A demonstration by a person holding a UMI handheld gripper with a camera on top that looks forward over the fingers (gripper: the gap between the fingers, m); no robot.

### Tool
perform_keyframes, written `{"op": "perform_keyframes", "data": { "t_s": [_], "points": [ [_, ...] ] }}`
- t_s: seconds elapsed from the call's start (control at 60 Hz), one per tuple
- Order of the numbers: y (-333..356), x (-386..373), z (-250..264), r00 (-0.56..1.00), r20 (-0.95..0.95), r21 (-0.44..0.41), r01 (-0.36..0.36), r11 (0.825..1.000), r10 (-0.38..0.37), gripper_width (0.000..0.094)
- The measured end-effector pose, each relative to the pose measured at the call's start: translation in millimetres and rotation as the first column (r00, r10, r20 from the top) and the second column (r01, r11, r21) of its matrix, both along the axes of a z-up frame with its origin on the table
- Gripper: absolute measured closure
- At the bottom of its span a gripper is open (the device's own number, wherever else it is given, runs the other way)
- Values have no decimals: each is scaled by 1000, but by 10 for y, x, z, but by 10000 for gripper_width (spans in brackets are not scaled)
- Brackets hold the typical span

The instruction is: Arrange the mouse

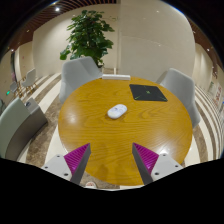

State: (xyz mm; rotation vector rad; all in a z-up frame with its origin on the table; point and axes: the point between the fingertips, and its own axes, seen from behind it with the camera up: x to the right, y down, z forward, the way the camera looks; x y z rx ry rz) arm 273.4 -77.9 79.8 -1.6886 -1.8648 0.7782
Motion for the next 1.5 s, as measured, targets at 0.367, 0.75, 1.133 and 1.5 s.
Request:
{"op": "perform_keyframes", "data": {
  "t_s": [0.367,0.75,1.133,1.5],
  "points": [
    [-109,-916,-455,998,-12,7,60,998,-59,67],
    [-115,-1922,-822,996,-25,29,87,996,-86,65],
    [-220,-2489,-957,994,-3,-17,107,994,-107,67],
    [-252,-2585,-960,998,-1,41,67,997,-67,492]
  ]
}}
